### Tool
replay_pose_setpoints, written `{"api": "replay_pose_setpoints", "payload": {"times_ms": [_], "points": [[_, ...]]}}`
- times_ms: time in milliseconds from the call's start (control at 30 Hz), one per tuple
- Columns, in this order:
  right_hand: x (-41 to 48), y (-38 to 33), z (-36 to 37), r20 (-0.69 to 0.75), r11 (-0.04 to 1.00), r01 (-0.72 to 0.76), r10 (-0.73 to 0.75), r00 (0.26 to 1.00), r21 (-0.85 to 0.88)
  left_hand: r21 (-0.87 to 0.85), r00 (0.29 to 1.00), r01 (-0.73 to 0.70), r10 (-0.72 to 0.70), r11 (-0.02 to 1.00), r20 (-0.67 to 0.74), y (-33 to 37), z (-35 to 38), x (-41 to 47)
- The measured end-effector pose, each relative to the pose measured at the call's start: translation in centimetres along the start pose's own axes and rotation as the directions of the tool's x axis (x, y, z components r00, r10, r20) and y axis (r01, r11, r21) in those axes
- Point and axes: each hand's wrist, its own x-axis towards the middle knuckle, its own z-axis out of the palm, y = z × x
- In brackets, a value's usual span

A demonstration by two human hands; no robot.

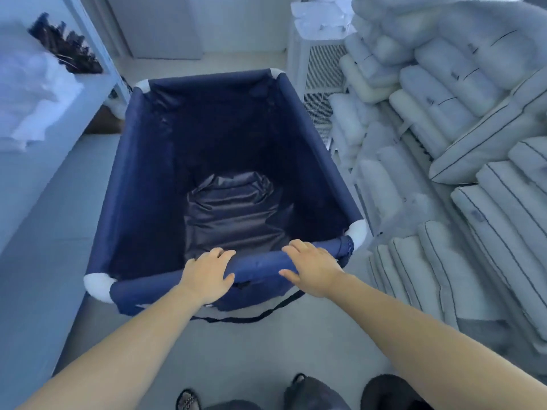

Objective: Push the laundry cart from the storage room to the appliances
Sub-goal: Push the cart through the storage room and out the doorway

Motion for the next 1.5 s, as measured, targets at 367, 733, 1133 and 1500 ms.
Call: {"api": "replay_pose_setpoints", "payload": {"times_ms": [367,733,1133,1500], "points": [[3.1,-1.3,2.6,0.08,0.981,0.186,-0.182,0.98,-0.05,-0.084,0.985,0.171,-0.173,0.982,-0.016,-0.4,3.3,-4.0],[5.0,-1.3,4.8,0.142,0.985,0.114,-0.096,0.985,-0.13,-0.002,0.986,0.166,-0.166,0.986,-0.011,-3.3,3.2,-3.3],[6.1,-0.9,4.9,0.172,0.983,0.078,-0.049,0.984,-0.168,-0.085,0.968,0.242,-0.246,0.967,-0.043,-5.9,4.6,-0.3],[8.5,-0.2,4.1,0.117,0.991,0.013,0.003,0.993,-0.135,-0.163,0.987,0.139,-0.149,0.977,-0.056,-7.7,4.3,1.7]]}}
